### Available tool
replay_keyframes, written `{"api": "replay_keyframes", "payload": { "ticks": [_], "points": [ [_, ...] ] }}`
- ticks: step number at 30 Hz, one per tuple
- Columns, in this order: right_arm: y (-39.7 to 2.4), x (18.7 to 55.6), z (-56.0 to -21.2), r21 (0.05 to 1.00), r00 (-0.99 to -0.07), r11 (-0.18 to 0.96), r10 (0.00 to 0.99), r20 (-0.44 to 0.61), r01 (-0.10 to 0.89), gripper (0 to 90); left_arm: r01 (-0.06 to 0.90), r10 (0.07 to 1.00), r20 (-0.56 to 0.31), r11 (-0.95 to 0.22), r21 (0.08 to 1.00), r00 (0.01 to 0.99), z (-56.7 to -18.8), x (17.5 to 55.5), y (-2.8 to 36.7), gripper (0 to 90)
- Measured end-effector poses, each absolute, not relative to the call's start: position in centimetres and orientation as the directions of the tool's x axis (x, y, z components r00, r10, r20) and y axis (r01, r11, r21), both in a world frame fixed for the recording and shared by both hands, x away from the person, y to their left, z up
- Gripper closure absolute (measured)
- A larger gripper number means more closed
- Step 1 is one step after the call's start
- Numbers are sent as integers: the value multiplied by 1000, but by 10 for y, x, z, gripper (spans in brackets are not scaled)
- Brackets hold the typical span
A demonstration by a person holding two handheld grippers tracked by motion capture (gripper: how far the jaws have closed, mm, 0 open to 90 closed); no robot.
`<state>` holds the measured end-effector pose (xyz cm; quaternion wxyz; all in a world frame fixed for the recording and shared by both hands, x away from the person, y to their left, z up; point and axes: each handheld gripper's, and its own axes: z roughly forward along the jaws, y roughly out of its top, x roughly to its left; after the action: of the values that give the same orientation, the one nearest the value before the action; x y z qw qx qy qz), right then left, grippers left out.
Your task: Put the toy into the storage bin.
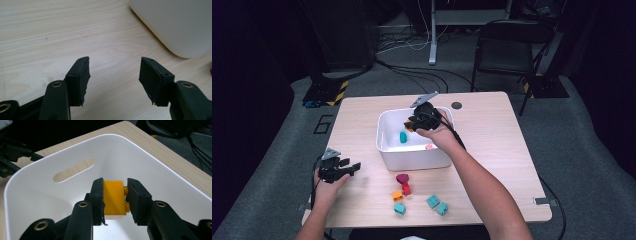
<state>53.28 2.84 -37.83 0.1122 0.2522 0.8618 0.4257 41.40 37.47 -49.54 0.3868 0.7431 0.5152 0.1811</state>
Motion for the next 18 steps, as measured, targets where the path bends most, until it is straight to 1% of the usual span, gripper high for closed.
{"api": "replay_keyframes", "payload": {
  "ticks": [2,3,4,6,7,10,13,16,18],
  "points": [
    [27,537,-381,791,-851,517,525,11,328,667,626,906,-129,-171,761,404,-496,414,375,412],
    [27,536,-381,785,-843,510,537,28,351,666,626,906,-129,-171,761,404,-496,414,375,412],
    [27,538,-382,788,-849,518,529,13,334,663,626,906,-129,-171,761,404,-496,414,375,412],
    [27,537,-383,780,-840,513,541,32,360,632,625,906,-129,-170,762,403,-496,414,375,413],
    [27,537,-383,779,-841,516,540,26,356,609,625,906,-129,-170,762,403,-495,414,375,413],
    [27,537,-383,784,-844,517,536,16,344,606,624,907,-127,-170,763,402,-495,414,375,412],
    [26,534,-382,780,-837,511,547,29,361,604,622,907,-128,-168,765,402,-496,414,374,412],
    [23,532,-379,789,-839,512,544,9,340,590,625,906,-128,-170,762,403,-495,414,375,413],
    [21,528,-375,797,-838,500,545,14,338,582,626,906,-127,-171,761,403,-495,414,375,412]
  ]
}}
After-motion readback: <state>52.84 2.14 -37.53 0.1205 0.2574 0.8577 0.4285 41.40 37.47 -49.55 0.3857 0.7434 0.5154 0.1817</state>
